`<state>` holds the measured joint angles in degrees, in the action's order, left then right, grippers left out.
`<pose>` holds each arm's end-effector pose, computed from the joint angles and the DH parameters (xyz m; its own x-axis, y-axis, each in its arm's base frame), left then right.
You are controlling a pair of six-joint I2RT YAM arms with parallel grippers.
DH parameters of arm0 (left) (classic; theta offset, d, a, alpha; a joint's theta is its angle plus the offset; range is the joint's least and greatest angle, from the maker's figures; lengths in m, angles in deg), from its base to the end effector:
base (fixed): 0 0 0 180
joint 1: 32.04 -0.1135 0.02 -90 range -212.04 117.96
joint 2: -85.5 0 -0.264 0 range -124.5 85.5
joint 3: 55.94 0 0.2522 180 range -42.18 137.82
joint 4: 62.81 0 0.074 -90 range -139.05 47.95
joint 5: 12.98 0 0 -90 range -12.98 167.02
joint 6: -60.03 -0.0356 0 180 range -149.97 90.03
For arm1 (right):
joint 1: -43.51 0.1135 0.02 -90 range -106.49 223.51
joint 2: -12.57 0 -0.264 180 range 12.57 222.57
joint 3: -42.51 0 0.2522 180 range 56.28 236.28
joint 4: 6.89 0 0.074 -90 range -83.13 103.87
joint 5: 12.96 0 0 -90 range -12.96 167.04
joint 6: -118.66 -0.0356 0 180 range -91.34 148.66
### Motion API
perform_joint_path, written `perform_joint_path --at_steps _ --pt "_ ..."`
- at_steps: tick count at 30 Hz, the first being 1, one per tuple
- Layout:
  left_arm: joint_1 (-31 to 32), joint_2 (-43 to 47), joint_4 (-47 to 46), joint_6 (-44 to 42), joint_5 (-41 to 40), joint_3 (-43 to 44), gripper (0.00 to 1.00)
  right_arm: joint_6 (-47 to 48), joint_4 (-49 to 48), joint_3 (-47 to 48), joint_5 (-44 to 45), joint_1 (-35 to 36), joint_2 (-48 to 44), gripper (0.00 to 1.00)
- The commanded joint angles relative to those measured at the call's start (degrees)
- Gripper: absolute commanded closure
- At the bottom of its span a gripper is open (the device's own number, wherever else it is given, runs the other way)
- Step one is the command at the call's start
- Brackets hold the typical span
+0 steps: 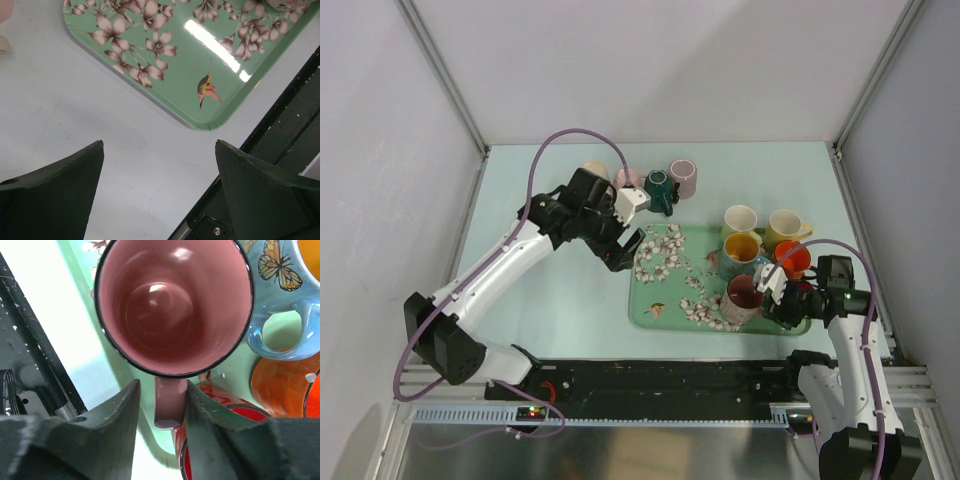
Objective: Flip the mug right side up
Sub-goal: Place the cup on the tray, then move the cup to the center of the board.
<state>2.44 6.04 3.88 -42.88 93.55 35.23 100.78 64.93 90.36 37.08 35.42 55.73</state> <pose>0.2257 -0.1673 0.3357 -0.5067 0.6078 -0.6114 0.8110 0.5766 -0.0989 0.1202 0.0060 0.2214 -0.1475 -0.7158 -0.6825 -0.9109 0.3672 -0.1882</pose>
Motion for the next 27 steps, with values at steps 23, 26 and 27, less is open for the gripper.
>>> perform_joint_path --at_steps 23,26,27 --pt "-5.8 -44.7 -4.3 10.8 -12.4 53.3 0.05 -42.0 -8.2 14.2 -5.4 0.7 -7.5 0.1" --pt "-6.0 -48.6 -5.7 11.1 -10.6 56.3 0.04 -44.0 -7.1 14.2 -5.3 0.8 -8.0 0.1" --pt "-6.0 -49.9 -6.2 11.3 -9.9 57.1 0.04 -44.7 -6.8 14.2 -5.3 0.9 -8.2 0.1"
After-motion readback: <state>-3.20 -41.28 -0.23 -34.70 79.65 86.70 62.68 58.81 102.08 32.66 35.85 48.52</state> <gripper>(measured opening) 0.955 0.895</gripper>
